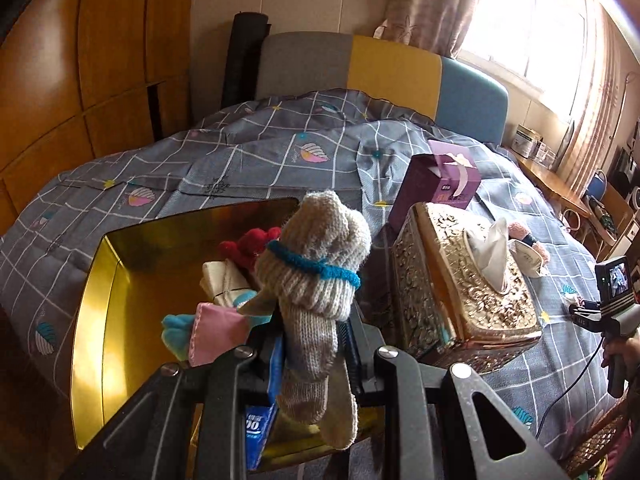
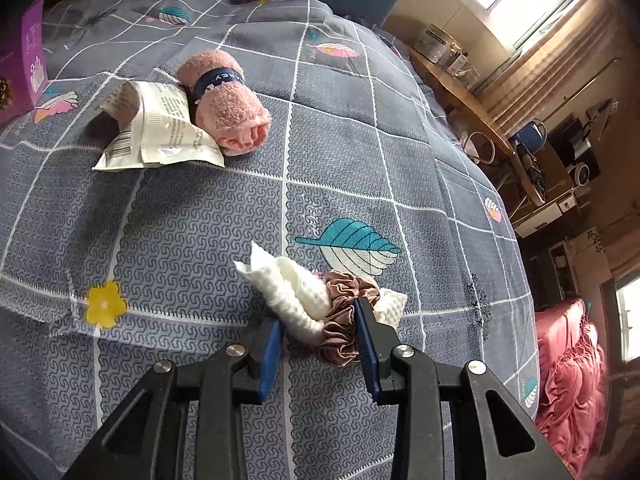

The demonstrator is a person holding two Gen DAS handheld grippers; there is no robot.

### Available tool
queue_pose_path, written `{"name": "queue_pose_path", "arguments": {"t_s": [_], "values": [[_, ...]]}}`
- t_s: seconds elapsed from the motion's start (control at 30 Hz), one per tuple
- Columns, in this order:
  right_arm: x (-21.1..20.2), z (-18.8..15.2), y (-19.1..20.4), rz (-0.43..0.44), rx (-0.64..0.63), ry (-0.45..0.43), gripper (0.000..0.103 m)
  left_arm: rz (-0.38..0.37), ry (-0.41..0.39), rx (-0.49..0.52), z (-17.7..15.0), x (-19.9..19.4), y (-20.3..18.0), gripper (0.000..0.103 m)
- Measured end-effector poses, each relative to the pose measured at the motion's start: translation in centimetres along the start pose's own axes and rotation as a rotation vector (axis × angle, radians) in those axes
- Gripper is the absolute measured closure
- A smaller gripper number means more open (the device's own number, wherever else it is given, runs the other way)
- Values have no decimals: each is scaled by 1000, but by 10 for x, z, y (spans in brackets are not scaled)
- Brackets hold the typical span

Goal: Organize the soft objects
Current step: 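Carry the grey knit sock over the gold tray with the left tool, then open the left tool to drop the grey sock into the gold tray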

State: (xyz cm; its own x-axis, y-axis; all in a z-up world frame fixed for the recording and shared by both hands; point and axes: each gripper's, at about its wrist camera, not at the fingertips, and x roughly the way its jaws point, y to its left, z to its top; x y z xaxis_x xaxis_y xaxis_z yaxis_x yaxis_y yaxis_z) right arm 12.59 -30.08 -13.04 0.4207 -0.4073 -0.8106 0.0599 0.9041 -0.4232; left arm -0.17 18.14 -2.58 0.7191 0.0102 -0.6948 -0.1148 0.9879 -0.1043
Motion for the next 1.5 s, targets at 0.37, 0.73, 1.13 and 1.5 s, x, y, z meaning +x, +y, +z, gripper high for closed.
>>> {"name": "queue_pose_path", "arguments": {"t_s": [0.37,0.73,1.13,1.5], "values": [[-1,0,2,-7,-10,-1,68,63,48,-108,-14,4,47,79],[-2,0,3,-7,-20,-2,69,145,112,-340,-27,12,128,79],[-1,1,2,-5,-22,-3,69,192,230,-329,-37,58,122,63],[1,1,1,-4,-16,2,69,289,167,-230,-32,48,113,40]]}}
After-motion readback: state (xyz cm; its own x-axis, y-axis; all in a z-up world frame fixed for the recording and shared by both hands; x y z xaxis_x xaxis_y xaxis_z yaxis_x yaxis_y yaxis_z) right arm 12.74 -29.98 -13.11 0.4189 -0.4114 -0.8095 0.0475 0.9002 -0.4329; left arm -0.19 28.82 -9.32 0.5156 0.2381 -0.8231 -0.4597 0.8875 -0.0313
